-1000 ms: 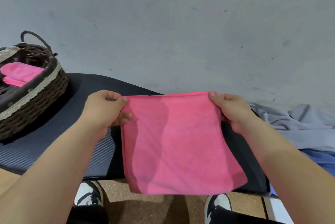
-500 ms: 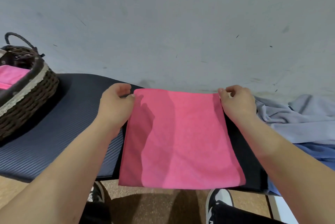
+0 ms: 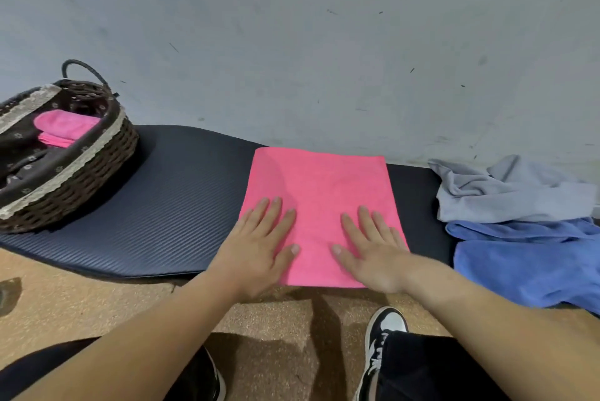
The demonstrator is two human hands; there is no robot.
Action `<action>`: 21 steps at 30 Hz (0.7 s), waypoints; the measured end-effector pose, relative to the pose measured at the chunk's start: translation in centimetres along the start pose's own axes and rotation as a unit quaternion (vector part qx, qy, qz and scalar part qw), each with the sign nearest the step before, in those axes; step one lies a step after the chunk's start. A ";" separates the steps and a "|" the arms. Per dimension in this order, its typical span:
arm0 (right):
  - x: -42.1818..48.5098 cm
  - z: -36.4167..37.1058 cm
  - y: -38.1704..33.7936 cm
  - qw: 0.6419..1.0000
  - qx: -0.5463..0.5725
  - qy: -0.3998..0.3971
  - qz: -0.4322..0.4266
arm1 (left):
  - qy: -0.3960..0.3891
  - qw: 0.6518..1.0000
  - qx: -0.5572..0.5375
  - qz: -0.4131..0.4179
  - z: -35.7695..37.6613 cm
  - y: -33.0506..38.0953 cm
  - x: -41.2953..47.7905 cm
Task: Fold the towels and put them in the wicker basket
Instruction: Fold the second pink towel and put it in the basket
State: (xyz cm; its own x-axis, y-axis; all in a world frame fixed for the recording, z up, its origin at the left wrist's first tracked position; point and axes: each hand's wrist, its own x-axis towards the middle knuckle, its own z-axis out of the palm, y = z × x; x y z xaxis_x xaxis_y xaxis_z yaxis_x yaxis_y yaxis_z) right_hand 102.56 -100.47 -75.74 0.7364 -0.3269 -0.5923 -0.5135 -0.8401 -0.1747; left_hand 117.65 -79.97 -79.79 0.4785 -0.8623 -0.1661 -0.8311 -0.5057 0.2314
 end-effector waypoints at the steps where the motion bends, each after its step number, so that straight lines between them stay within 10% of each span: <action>1: -0.1 1.0 0.7 0.999 -0.020 0.025 -0.012 | 0.000 1.000 0.004 0.013 -0.1 -0.5 -0.3; 16: -1.0 3.3 2.8 0.988 -0.049 0.067 -0.134 | 0.062 0.977 0.033 0.203 -0.4 -3.9 -3.1; 21: -0.6 3.1 3.7 0.981 -0.029 0.084 -0.173 | 0.037 0.977 -0.153 0.140 -1.7 -3.9 -3.3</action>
State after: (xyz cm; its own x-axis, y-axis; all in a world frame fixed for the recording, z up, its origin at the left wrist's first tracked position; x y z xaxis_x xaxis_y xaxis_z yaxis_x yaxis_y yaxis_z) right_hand 98.88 -102.01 -78.48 0.9265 -0.0811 -0.3673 -0.1983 -0.9351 -0.2938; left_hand 119.77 -75.23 -78.48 0.2724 -0.9621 0.0124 -0.8140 -0.2236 0.5361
